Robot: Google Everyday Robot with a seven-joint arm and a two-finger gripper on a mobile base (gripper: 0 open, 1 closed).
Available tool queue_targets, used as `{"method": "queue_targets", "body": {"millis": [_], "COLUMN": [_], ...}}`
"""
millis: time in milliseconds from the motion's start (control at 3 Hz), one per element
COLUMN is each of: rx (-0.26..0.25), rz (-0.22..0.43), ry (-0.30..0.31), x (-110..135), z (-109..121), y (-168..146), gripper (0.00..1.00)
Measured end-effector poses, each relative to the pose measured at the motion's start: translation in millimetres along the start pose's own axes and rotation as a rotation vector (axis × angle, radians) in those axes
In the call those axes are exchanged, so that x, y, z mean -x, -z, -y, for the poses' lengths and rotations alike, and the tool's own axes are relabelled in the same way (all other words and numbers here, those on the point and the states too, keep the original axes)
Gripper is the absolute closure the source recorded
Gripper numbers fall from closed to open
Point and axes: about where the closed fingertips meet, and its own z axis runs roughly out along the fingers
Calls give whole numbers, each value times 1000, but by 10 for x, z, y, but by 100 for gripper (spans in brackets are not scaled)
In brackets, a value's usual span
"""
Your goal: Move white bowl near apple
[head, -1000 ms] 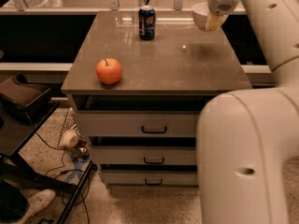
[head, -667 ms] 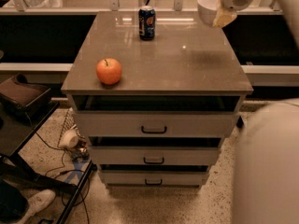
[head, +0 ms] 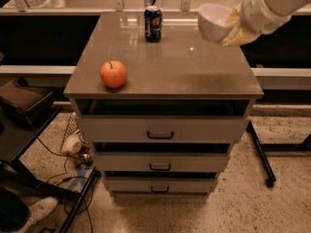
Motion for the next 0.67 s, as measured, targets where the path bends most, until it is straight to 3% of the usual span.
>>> {"method": "queue_targets", "body": {"millis": [333,667], "rx": [90,143], "rz": [-1,-34], "ry": [101,167], "x": [310,464], "z": [-493,-786], "y": [-360,-703], "gripper": [100,100]}}
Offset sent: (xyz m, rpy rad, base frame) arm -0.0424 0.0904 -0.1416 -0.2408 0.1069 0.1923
